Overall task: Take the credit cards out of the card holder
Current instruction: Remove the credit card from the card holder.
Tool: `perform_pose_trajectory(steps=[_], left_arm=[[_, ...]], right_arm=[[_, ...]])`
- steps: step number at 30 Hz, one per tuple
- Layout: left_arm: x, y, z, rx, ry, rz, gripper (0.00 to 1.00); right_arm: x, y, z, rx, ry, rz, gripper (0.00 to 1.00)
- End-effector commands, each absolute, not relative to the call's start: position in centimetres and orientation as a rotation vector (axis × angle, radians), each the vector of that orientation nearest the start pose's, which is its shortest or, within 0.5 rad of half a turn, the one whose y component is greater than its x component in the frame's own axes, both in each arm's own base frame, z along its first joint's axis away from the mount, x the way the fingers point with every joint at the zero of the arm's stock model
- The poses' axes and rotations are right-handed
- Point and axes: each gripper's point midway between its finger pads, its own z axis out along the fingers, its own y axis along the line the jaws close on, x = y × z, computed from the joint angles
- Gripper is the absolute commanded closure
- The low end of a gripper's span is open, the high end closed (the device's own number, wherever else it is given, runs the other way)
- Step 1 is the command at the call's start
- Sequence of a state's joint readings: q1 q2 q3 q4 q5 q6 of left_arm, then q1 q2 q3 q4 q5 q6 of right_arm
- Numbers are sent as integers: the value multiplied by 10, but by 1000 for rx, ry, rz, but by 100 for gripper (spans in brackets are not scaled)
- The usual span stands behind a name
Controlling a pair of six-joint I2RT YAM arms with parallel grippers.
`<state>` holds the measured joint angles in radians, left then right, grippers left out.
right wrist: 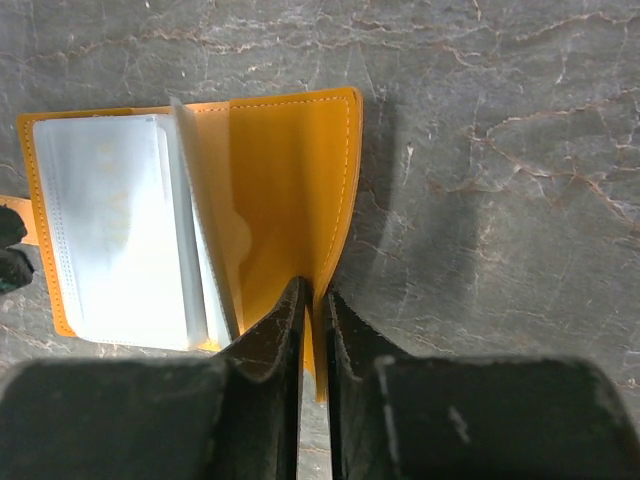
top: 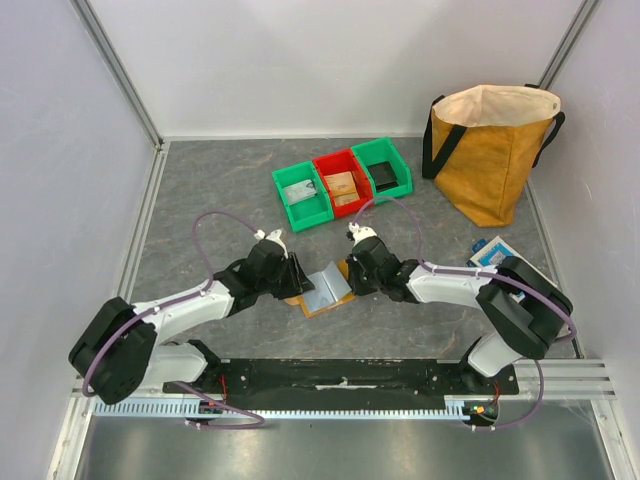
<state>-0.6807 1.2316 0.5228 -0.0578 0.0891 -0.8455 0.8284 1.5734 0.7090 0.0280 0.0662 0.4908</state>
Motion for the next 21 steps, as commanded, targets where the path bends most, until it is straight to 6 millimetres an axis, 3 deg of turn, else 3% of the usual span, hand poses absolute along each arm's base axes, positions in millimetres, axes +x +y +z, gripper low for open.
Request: perform_pose_trajectory(steps=[1, 6, 11, 17, 21], left_arm=[[218, -239, 52, -118, 2450, -847, 62], [210, -235, 34, -115, 2502, -818, 66], [207, -236, 29, -109, 2515, -814, 69], [206, -237, 29, -101, 2515, -815, 70], [205, -236, 29, -99, 2515, -815, 70]], right_arm=[[230, 265, 20, -402, 2467, 498, 80], [237, 261, 52, -383, 2389, 500, 66], [240, 266, 95, -412, 2284, 552, 63], [227, 302, 148, -537, 2119, 750, 63], [214, 333, 145, -640, 2107, 891, 57]])
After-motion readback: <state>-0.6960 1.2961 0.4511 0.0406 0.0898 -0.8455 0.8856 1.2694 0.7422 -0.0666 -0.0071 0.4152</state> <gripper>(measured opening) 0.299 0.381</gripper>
